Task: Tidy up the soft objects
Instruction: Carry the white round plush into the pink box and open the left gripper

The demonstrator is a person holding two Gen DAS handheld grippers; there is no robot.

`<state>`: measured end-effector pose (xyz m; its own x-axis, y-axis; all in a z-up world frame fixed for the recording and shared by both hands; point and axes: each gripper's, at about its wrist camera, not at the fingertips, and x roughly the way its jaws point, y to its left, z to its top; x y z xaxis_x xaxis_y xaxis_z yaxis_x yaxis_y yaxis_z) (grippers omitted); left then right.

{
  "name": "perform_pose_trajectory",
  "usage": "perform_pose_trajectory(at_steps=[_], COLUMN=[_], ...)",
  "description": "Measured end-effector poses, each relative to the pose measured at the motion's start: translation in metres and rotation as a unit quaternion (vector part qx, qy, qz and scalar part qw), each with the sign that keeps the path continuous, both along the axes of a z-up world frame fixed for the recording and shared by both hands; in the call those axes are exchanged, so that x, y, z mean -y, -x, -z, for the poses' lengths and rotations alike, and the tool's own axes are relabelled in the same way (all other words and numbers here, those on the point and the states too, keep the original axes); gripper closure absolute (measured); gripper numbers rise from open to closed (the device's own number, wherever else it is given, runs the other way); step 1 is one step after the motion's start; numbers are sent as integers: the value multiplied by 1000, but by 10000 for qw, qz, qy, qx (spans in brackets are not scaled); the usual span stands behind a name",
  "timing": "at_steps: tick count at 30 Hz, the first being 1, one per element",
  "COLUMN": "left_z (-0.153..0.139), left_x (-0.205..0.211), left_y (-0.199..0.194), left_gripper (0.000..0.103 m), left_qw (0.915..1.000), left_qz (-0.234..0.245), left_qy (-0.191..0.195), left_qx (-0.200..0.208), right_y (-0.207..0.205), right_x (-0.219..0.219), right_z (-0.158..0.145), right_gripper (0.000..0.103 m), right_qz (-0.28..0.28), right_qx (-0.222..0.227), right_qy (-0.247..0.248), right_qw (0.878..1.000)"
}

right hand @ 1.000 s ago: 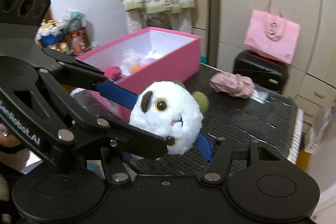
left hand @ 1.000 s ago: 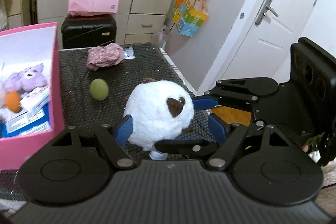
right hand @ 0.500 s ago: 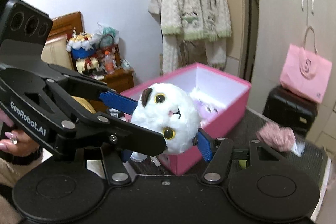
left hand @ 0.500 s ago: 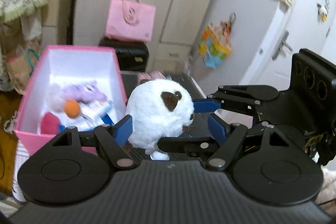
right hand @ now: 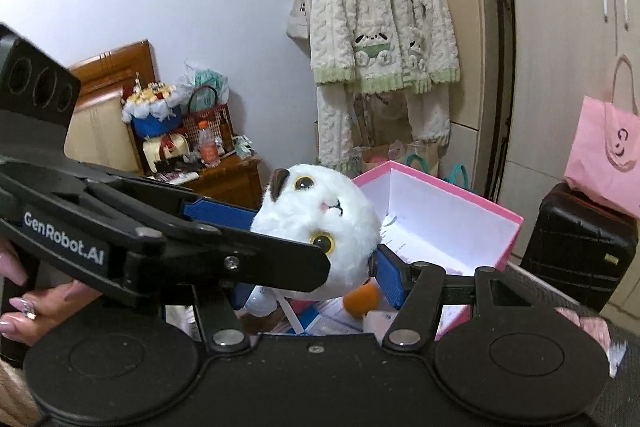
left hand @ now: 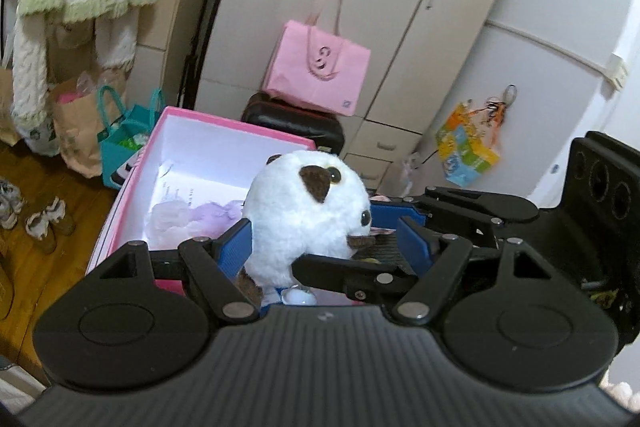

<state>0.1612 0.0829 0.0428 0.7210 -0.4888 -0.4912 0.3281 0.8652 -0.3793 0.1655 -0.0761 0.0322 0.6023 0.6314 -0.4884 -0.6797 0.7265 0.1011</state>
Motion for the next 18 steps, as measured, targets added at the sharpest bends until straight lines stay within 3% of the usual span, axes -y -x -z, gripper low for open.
perform_pose_trajectory(at_steps=[10, 15, 18], left_z=[53, 61, 58], left_x=[-22, -20, -14], left_y=[-41, -44, -38], left_gripper=[27, 27, 27], left_qw=[9957, 9951, 9951], left_qz=[-189, -222, -369], left_qy=[-3, -249, -606], left_qx=[-908, -927, -690], right_y=[-51, -56, -54], right_x=[-28, -37, -43], right_z=[46, 58, 62], right_gripper=[37, 34, 33], right_qz=[-221, -215, -192], right_qx=[-624, -717, -569], right_qy=[503, 824, 1114], right_qw=[9965, 9938, 9920])
